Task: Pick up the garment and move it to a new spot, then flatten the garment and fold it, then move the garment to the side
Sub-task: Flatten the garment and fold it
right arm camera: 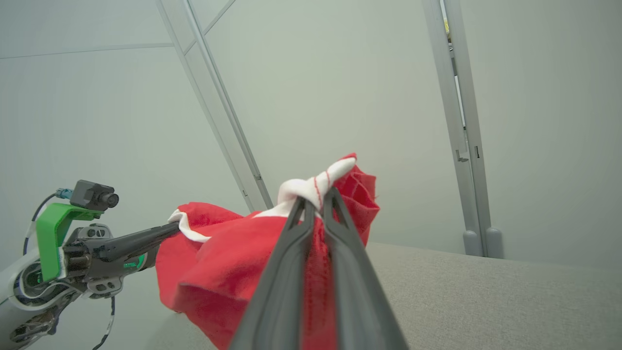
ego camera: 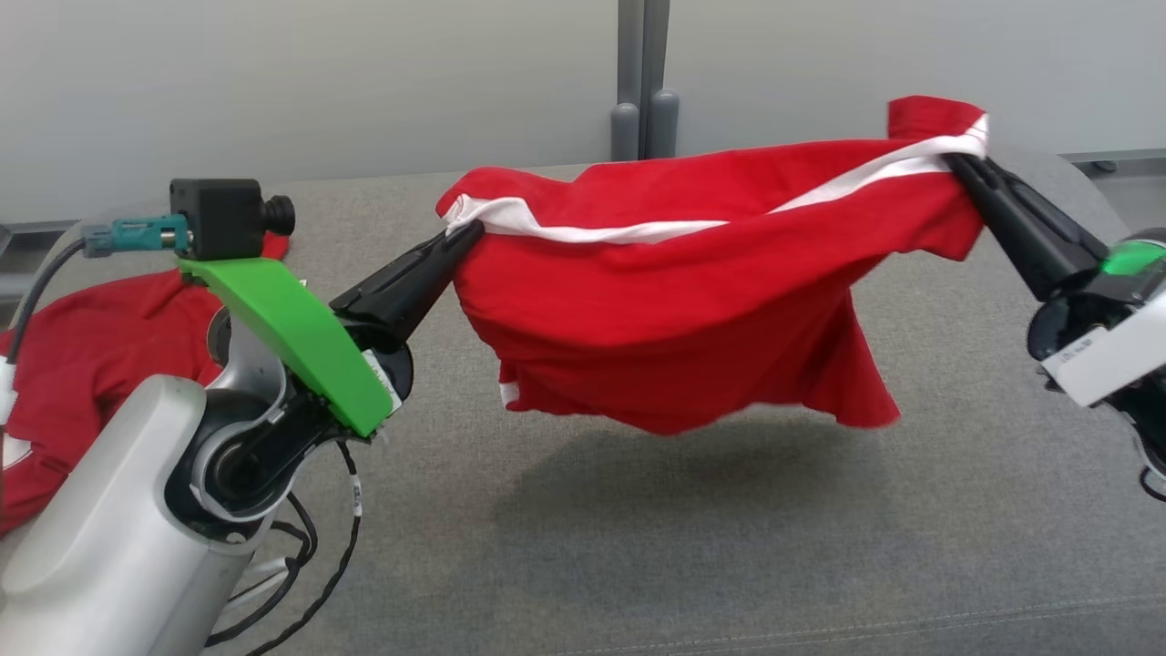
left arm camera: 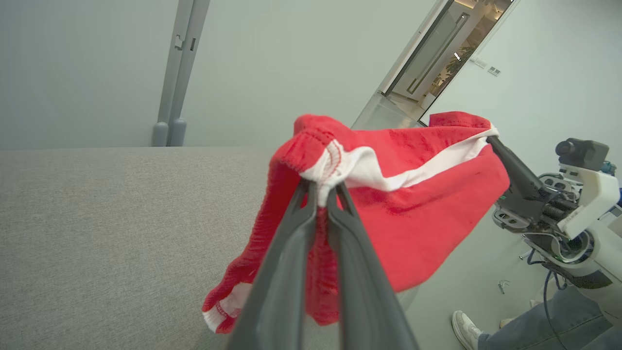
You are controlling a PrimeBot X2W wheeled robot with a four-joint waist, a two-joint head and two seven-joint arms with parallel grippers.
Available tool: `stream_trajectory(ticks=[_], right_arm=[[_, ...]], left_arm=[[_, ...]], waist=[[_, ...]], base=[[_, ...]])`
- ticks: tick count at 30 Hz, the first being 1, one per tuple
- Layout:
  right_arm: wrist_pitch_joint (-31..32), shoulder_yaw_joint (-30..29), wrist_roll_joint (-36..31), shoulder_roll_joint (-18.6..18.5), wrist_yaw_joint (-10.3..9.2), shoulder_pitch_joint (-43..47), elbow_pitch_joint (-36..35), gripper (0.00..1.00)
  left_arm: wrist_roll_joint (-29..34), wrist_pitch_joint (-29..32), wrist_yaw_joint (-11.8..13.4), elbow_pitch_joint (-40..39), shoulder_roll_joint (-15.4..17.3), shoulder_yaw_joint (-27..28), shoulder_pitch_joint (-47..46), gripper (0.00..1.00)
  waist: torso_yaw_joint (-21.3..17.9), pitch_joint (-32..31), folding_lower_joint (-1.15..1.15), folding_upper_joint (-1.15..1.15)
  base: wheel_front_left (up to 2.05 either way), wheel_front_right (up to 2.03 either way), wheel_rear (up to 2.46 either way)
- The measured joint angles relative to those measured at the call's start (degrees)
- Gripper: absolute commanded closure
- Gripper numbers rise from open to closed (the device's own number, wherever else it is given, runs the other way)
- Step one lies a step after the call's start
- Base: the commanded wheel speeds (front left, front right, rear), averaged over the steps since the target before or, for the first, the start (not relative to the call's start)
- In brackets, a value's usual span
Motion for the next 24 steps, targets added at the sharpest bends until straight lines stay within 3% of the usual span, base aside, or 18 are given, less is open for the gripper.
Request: stream_trajectory(ticks=[4,9,12,17,19,24], right_arm=[[-0.5,-3.1,0.9,-4.2,-2.48,4.9,-4.0,1.0],[-0.5,-4.7,4.0,-5.7,-4.72,8.5,-6.7,1.0],[-0.5,-4.1,6.0,-5.1,-4.39,8.8,-6.7,1.0],[2.6,-2.4,9.9,1.0,-3.9,4.8,-4.4,1.0],[4.3,-3.3,10.8,3.5,-5.84,-0.2,-0.8,1.0],[6.0,-8.3,10.1,10.3,-13.96,-18.6,8.3,1.0]], left_arm=[[-1.5,0.9,2.9,-8.1,1.9,1.8,1.7,1.0],[-3.6,3.2,6.5,-14.3,3.9,2.9,3.6,1.0],[-5.5,4.4,6.9,-14.3,3.3,3.0,3.6,1.0],[-4.7,5.7,7.5,-7.8,1.9,2.1,1.2,1.0],[-3.3,5.5,7.8,-3.8,1.6,2.7,-2.5,1.0],[5.4,2.4,7.8,4.6,0.1,4.2,-16.5,1.0]], waist=[[-1.0,0.2,0.0,0.0],[-1.4,2.4,0.0,0.0],[-1.5,4.4,0.0,0.0],[-1.3,8.0,0.0,0.0],[-1.1,9.5,0.0,0.0],[-0.5,13.4,0.0,0.0]], base=[[0.0,0.0,0.0],[0.0,0.0,0.0],[0.0,0.0,0.0],[0.0,0.0,0.0],[0.0,0.0,0.0],[0.0,0.0,0.0]])
